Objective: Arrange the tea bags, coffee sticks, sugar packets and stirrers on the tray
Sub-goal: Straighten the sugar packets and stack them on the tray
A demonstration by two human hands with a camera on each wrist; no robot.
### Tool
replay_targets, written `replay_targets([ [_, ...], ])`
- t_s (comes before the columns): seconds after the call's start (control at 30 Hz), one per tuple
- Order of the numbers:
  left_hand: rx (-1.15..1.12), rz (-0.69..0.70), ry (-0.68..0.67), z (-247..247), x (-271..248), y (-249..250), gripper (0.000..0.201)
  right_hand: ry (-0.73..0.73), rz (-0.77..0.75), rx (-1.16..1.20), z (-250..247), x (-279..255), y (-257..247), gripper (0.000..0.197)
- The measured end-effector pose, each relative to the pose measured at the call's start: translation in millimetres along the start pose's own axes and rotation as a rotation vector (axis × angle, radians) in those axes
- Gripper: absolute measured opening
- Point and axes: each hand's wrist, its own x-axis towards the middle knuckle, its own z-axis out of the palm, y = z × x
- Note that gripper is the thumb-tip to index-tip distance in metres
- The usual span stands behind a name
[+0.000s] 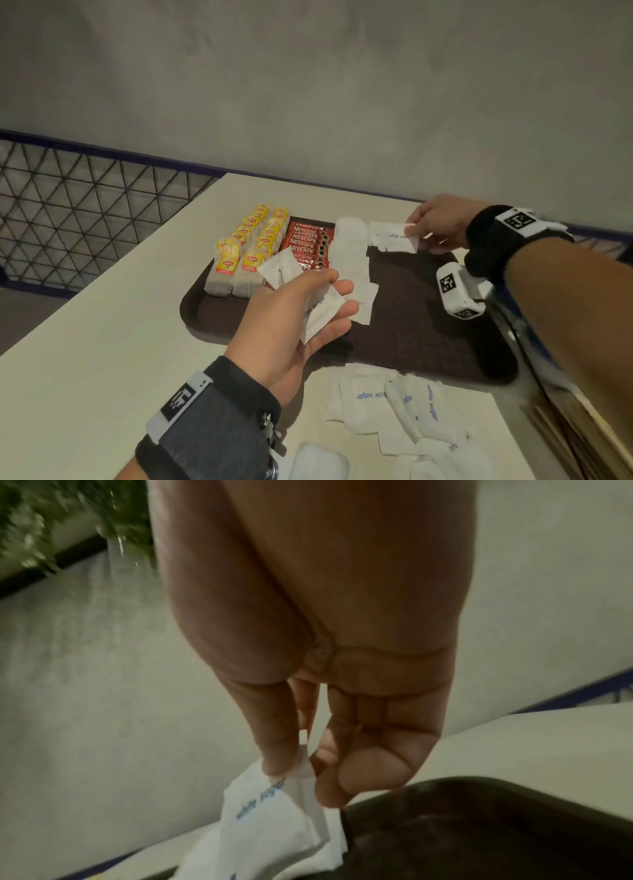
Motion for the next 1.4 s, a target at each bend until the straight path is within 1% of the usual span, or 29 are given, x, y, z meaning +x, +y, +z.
replay_targets([
  [0.13,-0.012,-0.002,0.023,-3,5,0,0.021,0.03,0.042,-0.012,14,30,12,0.005],
  [0.3,-0.024,-0.002,0.032,-1,6,-1,0.023,0.028,0.068,-0.002,25,44,15,0.009],
  [0.33,-0.026,-0.001,0.029,0,5,-2,0.023,0.025,0.077,-0.006,27,45,15,0.012],
  [0.4,-0.025,0.002,0.024,0,5,-3,0.023,0.013,0.093,-0.024,30,45,15,0.026],
  [0.47,-0.022,0.004,0.026,1,4,-3,0.024,0.004,0.083,-0.038,33,44,13,0.036],
  [0.6,-0.014,0.007,0.046,2,5,-2,0.024,0.02,0.04,-0.115,39,39,8,0.039],
  [0.7,-0.006,0.01,0.056,2,5,-2,0.025,0.047,0.009,-0.135,42,38,4,0.056],
  [0.87,0.001,0.012,0.053,2,5,-3,0.025,0.054,-0.008,-0.181,43,38,1,0.062],
  [1.0,-0.005,0.017,0.043,3,6,-4,0.027,0.058,-0.011,-0.177,43,41,2,0.063],
  [1.07,-0.048,0.013,0.041,3,5,-3,0.026,0.05,-0.017,-0.167,43,43,3,0.059],
  [1.1,-0.091,0.002,0.032,3,5,-3,0.025,0.044,-0.018,-0.169,43,43,3,0.053],
  [1.17,-0.203,-0.024,-0.001,2,3,-1,0.028,0.041,-0.015,-0.191,40,41,3,0.034],
  [1.2,-0.245,-0.033,-0.021,2,2,0,0.03,0.044,-0.008,-0.195,37,39,3,0.03],
  [1.3,-0.264,-0.033,-0.071,3,1,0,0.033,0.052,-0.021,-0.171,21,23,-4,0.034],
  [1.4,-0.249,-0.035,-0.083,6,-1,-1,0.03,0.058,-0.097,-0.052,6,-13,-18,0.037],
])
